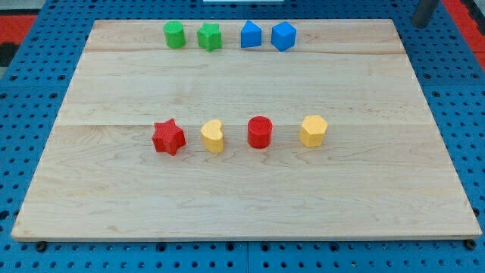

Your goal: Move your arm above the yellow hexagon

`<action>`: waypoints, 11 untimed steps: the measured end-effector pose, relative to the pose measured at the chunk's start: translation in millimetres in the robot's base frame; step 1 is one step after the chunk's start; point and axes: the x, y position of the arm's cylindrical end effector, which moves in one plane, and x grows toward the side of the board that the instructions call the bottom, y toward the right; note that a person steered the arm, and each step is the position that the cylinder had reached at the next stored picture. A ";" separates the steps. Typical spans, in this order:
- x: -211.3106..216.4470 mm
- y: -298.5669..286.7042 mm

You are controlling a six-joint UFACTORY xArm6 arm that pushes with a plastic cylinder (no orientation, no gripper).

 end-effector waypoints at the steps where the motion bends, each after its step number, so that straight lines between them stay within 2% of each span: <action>1: 30.9 -21.8; 4: 95.5 -65.2; 8: 159.3 -194.1; 10: 162.8 -212.1; 11: 180.2 -231.9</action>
